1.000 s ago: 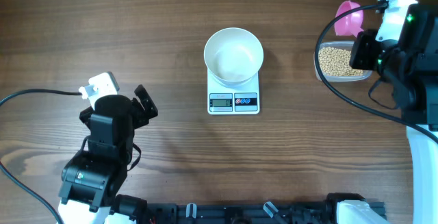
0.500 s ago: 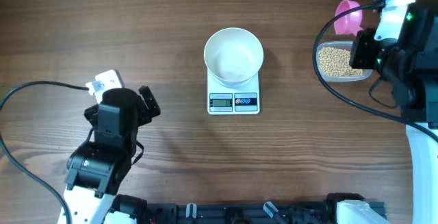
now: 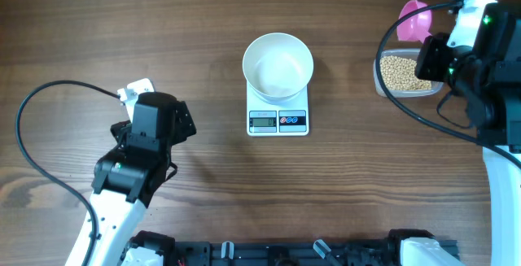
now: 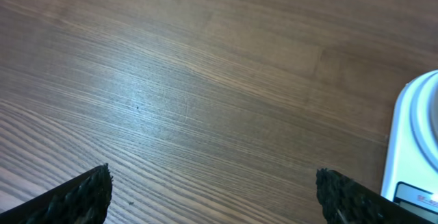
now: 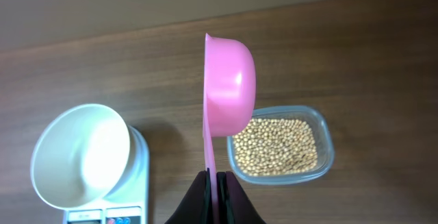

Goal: Scoop item into bowl and weigh 150g on scale
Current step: 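Retract the left gripper left away from the scale, then lower the pink scoop with the right gripper toward the soybean tub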

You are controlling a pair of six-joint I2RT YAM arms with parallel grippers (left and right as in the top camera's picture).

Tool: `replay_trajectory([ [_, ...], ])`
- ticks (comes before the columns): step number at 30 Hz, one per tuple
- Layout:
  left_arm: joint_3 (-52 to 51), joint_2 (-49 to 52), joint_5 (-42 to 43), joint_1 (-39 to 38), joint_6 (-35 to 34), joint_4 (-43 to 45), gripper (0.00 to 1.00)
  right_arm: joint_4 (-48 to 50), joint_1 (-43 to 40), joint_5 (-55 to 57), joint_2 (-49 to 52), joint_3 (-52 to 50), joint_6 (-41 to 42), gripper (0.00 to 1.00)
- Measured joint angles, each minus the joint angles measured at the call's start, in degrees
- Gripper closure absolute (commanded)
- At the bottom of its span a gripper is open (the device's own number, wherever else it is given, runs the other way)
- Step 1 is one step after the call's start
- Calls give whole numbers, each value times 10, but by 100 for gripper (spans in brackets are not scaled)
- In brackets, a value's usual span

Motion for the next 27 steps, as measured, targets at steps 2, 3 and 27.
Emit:
replay_trajectory([
  [2, 0, 11, 0, 0, 0, 0, 0, 0, 0, 0, 0, 0, 32, 96],
  [3, 0, 16, 0, 0, 0, 0, 0, 0, 0, 0, 0, 0, 48, 96],
  [27, 0, 47, 0, 0, 0, 0, 0, 6, 0, 7, 0, 0, 188, 96],
])
